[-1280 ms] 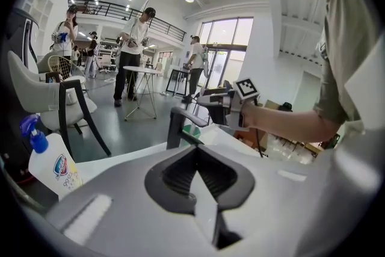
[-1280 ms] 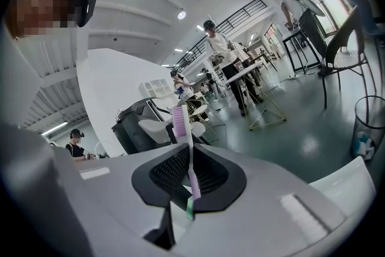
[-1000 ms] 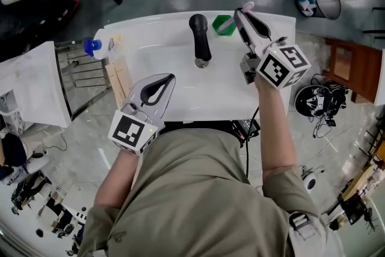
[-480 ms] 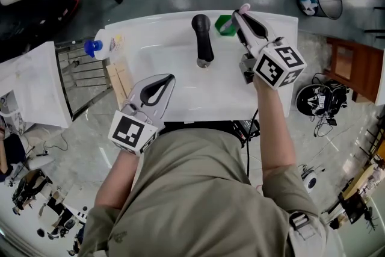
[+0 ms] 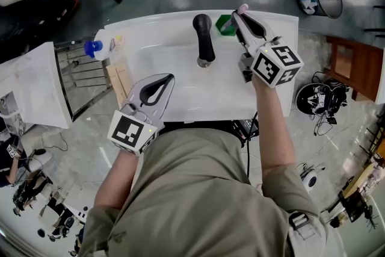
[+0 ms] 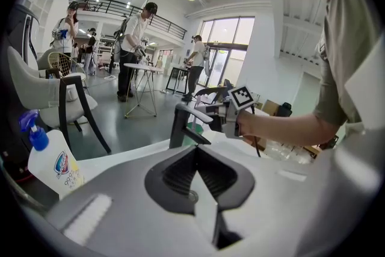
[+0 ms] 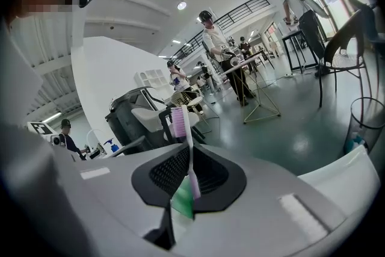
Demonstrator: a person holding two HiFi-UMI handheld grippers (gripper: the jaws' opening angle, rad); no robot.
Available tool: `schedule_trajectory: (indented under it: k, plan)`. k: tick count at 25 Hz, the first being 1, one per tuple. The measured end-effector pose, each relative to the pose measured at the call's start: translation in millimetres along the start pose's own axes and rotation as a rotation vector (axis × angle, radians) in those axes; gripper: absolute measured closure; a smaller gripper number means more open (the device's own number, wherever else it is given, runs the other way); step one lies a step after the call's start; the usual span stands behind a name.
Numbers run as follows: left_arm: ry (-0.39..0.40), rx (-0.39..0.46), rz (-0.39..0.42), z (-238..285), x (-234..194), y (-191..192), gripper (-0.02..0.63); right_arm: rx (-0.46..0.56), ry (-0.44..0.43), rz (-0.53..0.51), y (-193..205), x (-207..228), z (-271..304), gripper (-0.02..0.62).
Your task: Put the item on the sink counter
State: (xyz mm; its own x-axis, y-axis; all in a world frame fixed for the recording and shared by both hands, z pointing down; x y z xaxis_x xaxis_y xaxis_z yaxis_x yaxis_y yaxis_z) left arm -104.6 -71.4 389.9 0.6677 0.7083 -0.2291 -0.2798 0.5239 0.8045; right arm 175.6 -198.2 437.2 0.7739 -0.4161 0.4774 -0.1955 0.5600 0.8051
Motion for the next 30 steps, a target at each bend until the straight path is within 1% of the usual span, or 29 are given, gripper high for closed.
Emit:
schedule_trajectory:
  k: [8, 30]
  plan:
    - [0.003, -0.002, -0.011, -0.7, -2.7, 1.5, 0.6, -0.009, 0.01, -0.002, 2.1, 1.2, 3.0, 0.563]
    - [0.01, 0.001, 0.008, 1.0, -6.3, -4.6, 0.6, -0.036, 0.03, 0.002, 11.0, 9.0, 7.4, 0.562]
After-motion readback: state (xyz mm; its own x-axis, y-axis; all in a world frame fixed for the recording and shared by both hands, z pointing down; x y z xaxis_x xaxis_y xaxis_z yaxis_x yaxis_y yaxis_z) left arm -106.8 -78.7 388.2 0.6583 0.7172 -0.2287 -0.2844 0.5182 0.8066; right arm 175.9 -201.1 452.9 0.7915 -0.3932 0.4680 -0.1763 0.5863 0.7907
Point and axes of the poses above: the fingertips, and each gripper's own axes: z forward along the fingers, x to its right, y out of its underside, the point moved 9 cm from there along -z, backward along the fingers, and after that the axes turned 3 degrees about -x, right-handed, at the moved point
